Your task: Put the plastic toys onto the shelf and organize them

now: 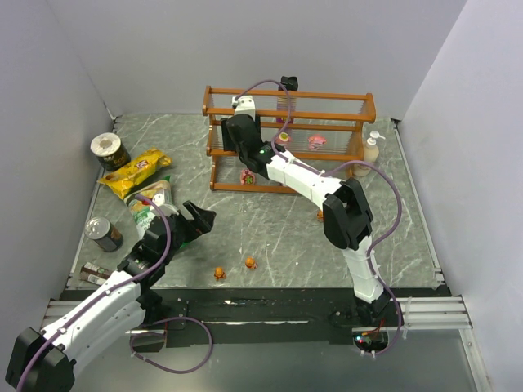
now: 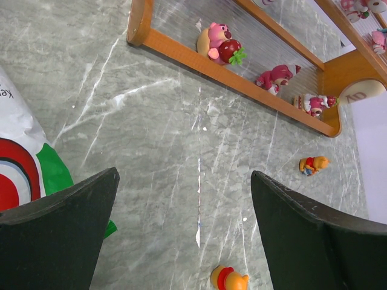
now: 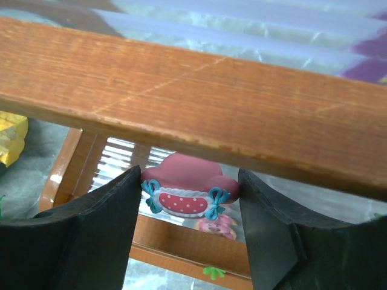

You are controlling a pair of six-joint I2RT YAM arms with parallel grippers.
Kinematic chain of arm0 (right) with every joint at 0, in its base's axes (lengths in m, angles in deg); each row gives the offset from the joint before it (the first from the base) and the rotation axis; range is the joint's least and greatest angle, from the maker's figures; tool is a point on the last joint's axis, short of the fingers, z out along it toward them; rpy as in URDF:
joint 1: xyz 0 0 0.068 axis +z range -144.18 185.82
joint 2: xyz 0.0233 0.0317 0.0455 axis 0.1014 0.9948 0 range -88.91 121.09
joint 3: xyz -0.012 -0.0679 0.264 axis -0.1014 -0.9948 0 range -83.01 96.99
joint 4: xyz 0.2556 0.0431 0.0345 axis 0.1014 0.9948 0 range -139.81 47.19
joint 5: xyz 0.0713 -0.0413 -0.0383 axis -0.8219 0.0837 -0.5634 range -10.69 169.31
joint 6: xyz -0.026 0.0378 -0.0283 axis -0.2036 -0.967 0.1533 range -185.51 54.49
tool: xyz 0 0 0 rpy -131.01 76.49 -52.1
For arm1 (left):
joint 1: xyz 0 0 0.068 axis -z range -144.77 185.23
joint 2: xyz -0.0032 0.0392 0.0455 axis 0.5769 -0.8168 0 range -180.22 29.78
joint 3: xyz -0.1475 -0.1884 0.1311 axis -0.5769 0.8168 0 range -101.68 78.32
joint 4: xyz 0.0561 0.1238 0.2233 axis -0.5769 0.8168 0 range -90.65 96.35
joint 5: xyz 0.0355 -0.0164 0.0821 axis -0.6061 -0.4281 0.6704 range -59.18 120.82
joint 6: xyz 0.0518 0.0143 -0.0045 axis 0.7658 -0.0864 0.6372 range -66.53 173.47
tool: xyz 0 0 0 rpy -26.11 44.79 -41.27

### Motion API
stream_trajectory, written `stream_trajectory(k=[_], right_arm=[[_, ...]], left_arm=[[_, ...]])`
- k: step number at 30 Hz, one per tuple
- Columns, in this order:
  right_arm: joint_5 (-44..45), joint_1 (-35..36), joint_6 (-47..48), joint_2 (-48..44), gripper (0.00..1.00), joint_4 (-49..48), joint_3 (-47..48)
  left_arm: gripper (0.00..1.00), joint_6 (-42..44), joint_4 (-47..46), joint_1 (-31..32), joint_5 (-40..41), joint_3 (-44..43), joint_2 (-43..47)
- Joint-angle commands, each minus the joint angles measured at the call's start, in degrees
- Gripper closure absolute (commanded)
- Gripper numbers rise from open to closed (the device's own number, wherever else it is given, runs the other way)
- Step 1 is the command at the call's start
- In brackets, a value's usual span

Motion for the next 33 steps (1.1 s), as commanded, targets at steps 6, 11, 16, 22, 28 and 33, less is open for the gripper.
stream_trajectory(k=[6, 11, 16, 22, 28, 33], right_arm=[[0.6, -0.7, 1.0, -0.9, 0.2, 1.8, 1.8], [0.6, -0.8, 1.5, -1.9, 0.16, 1.3, 1.4], [0.2, -0.7, 1.8, -4.9, 0.0, -0.9, -1.9], [-3.6, -0.2, 1.8, -10.5, 0.0, -3.0, -6.4], [-4.7, 0.6, 2.4, -15.9, 0.0, -2.6, -9.2], [-5.6, 1.6, 2.9, -21.4, 0.0, -2.1, -14.6]], left_arm=[[0.04, -0.6, -0.8, -0.2, 0.7, -2.5, -0.3], [0.04, -0.5, -1.0, -0.2, 0.7, -2.6, -0.8], [0.04, -0.4, -1.0, -0.2, 0.8, -2.6, -0.6], [0.04, -0.1, -2.5, -0.2, 0.0, -1.9, 0.5], [0.04, 0.7, -3.9, -0.2, -0.6, -1.1, 2.6], [0.04, 1.1, -4.7, -0.2, -1.3, -0.6, 2.9]])
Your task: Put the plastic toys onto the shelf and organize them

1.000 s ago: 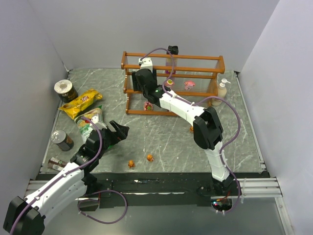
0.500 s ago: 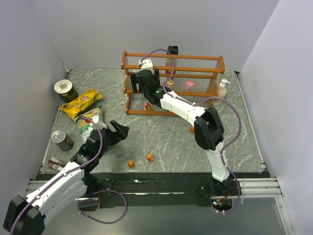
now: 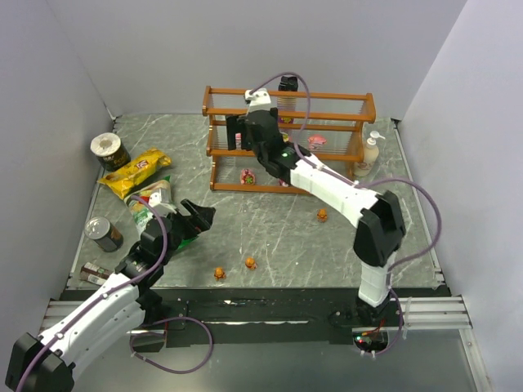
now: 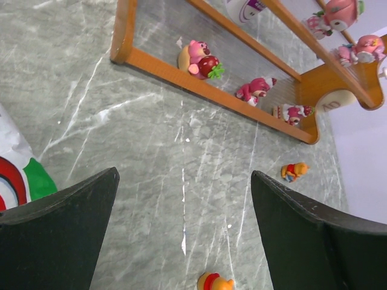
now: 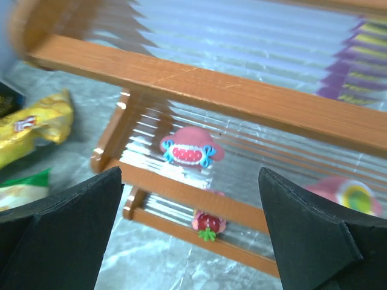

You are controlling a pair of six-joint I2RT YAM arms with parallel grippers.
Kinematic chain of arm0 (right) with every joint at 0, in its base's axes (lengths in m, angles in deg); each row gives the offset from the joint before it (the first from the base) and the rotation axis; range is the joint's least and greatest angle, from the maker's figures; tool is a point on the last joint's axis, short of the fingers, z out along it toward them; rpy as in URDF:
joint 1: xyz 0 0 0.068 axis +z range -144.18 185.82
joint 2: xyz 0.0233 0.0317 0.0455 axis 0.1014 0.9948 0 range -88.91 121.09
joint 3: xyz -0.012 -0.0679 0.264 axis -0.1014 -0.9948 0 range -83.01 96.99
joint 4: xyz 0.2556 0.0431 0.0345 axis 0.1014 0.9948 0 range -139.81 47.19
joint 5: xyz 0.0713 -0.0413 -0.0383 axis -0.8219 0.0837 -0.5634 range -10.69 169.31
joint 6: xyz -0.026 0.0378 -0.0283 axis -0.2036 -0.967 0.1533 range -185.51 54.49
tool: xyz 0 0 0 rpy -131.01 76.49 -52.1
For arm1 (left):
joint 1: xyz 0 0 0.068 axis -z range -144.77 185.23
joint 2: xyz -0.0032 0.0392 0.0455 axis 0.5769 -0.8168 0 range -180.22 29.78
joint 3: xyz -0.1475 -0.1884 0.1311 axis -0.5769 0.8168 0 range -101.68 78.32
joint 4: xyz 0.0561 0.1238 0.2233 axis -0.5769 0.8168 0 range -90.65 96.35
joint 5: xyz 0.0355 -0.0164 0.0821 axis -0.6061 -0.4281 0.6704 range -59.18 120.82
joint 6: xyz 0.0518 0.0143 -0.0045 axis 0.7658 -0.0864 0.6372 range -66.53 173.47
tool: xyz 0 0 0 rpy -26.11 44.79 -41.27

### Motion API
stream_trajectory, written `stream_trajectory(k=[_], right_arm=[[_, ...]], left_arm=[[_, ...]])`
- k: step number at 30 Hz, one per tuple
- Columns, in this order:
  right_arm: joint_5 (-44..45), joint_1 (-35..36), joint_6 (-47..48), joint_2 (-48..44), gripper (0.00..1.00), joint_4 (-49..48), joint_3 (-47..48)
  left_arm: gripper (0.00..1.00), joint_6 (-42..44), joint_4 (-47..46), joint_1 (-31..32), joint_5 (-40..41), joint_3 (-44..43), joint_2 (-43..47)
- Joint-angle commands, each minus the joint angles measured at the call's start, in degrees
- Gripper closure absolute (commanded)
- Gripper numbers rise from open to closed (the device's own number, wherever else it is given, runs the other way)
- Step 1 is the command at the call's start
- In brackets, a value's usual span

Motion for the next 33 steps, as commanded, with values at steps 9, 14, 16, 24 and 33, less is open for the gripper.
stream_trajectory(k=[9, 14, 16, 24, 33], right_arm=[[-11.7, 5.3, 4.1, -28.4, 0.02, -7.3, -33.2], [-21.2, 7.2, 5.1, -36.8, 0.07, -9.4, -48.7], [-26.3, 8.9, 6.5, -38.4, 0.09, -13.5, -53.2], [-25.5, 17.0, 4.8, -35.9, 0.13, -29.6, -62.8], [8.5, 34.8, -13.2, -21.6, 0.14, -28.6, -52.9]], left_arm=[[0.04, 1.1, -3.4, -0.2, -1.5, -0.1, 0.4], [0.04, 1.0, -4.1, -0.2, -2.7, -0.3, -1.5], [0.04, 1.1, -3.8, -0.2, -2.1, -0.4, -1.9], [0.04, 1.2, -3.3, -0.2, -0.6, -0.6, -2.1], [0.04, -1.0, 3.3, -0.2, 6.4, -1.4, 2.4]])
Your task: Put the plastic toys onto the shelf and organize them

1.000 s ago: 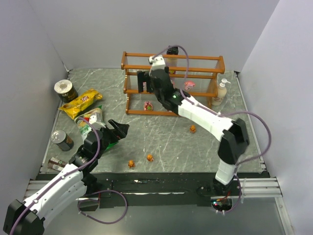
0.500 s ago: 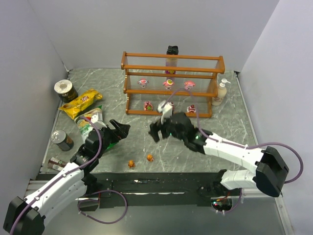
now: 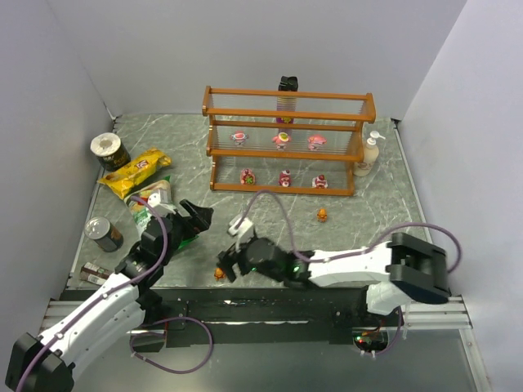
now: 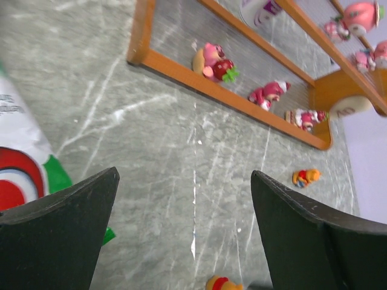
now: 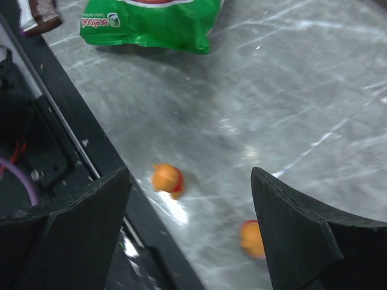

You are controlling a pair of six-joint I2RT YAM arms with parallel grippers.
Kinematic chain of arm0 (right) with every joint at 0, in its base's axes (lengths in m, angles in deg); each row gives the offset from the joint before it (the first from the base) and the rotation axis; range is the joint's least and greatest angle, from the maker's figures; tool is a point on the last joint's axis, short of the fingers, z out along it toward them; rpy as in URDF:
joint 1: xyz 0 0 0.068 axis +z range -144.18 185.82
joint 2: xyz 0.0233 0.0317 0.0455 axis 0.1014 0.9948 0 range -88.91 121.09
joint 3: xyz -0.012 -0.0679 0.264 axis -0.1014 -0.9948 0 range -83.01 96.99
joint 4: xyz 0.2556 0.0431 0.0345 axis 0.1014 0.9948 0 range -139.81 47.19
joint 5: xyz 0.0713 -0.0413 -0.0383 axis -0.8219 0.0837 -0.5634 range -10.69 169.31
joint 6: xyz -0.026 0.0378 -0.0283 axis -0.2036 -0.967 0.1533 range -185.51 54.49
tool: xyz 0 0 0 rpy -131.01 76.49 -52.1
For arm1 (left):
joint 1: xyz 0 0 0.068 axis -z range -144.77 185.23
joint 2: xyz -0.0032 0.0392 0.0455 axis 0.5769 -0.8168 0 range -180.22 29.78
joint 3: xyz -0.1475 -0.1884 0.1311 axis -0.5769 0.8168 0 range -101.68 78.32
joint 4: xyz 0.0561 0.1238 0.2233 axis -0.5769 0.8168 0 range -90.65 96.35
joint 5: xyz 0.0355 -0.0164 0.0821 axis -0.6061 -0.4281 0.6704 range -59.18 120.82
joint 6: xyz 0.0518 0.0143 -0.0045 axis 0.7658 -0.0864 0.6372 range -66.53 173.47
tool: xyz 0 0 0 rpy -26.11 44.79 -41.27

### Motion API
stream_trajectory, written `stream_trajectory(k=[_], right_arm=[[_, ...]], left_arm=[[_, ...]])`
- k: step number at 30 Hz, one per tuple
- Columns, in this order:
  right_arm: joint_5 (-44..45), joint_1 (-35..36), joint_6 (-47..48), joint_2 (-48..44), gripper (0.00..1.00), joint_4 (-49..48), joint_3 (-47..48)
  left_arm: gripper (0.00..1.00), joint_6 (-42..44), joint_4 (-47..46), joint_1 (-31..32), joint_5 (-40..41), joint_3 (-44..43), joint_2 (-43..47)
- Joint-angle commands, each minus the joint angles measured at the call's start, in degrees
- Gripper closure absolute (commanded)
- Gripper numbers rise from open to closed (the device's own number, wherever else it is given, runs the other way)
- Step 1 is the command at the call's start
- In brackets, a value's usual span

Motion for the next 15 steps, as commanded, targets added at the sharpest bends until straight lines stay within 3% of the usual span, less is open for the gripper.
stream_trajectory(k=[1, 5, 15], right_arm=[[17.9, 5.1, -10.6, 7.2, 0.15, 1.3, 8.6], [23.0, 6.2, -21.8, 10.4, 0.19, 9.0, 12.4], [24.2, 9.9, -30.6, 18.1, 0.27, 18.5, 19.6]], left_arm=[[0.04, -1.4, 3.0, -0.2, 5.7, -1.4, 3.2], [0.04, -2.4, 5.3, -0.2, 7.1, -1.6, 5.1], [0.04, -3.2, 6.6, -0.1, 7.6, -1.5, 6.3]])
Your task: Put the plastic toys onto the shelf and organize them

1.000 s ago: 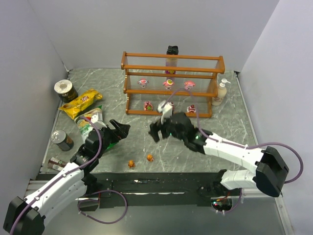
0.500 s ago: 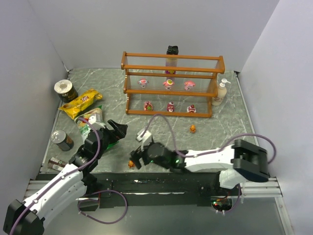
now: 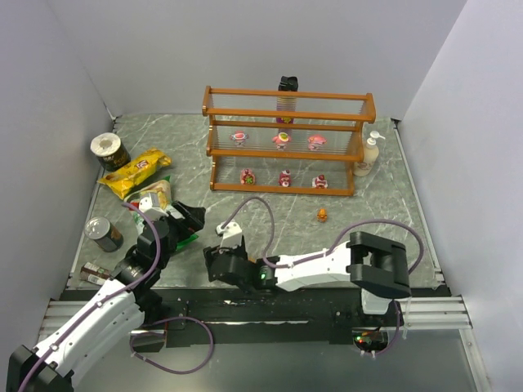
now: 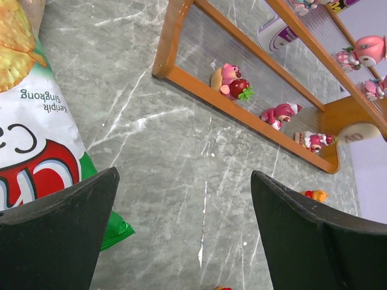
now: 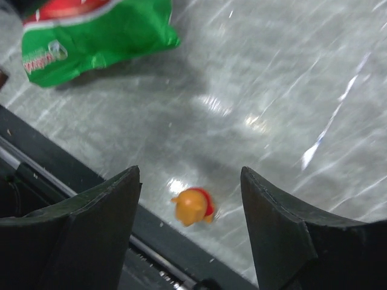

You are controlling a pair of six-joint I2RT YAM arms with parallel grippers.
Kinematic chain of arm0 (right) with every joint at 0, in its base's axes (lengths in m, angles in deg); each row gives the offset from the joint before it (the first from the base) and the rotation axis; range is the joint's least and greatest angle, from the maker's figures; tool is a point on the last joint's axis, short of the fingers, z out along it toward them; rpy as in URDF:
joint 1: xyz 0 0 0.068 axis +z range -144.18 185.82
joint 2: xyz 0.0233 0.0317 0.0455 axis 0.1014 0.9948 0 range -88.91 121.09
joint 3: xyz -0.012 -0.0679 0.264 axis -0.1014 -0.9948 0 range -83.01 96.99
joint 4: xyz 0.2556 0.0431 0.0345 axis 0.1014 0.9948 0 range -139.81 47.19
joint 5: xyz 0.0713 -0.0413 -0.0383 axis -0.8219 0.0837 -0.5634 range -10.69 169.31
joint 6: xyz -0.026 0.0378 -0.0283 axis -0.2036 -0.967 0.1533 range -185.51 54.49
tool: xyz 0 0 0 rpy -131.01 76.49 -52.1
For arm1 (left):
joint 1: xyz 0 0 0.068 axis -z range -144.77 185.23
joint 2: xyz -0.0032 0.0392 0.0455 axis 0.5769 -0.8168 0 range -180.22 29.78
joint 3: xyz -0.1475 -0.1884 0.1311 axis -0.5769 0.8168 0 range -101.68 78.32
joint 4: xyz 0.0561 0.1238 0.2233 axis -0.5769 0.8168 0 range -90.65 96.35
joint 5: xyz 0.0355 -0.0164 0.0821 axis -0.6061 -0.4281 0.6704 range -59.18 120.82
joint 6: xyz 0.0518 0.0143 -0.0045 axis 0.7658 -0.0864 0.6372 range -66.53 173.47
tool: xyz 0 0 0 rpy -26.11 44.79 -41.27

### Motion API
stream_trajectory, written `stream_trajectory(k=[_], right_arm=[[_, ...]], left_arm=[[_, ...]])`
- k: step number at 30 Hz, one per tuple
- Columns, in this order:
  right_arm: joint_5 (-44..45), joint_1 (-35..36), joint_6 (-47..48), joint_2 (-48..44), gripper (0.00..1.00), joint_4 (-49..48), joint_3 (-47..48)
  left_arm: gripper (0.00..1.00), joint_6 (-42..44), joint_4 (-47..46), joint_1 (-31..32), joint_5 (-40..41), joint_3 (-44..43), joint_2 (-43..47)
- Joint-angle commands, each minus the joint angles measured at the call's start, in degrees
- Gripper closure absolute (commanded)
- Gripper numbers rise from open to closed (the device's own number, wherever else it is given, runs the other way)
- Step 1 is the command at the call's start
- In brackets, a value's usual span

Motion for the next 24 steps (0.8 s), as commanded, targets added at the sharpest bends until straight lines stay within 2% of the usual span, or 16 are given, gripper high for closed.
stream_trajectory(k=[1, 8, 15, 24], right_arm=[[3.8, 2.5, -5.9, 2.3, 0.28, 5.7, 4.2], [6.4, 4.0, -10.7, 4.9, 0.29, 13.1, 6.7], [7.3, 4.4, -8.0, 8.1, 0.31, 10.4, 7.3], [7.7, 4.7, -6.2, 10.7, 0.41, 10.5, 9.9]], left_arm=[[0.04, -1.2, 0.5, -0.1, 1.3, -1.5, 0.4], [0.04, -1.2, 0.7, -0.1, 1.1, -1.5, -0.1], [0.04, -1.2, 0.6, -0.1, 1.6, -1.1, 0.4], [0.04, -0.8, -0.2, -0.1, 0.8, -1.5, -1.8]])
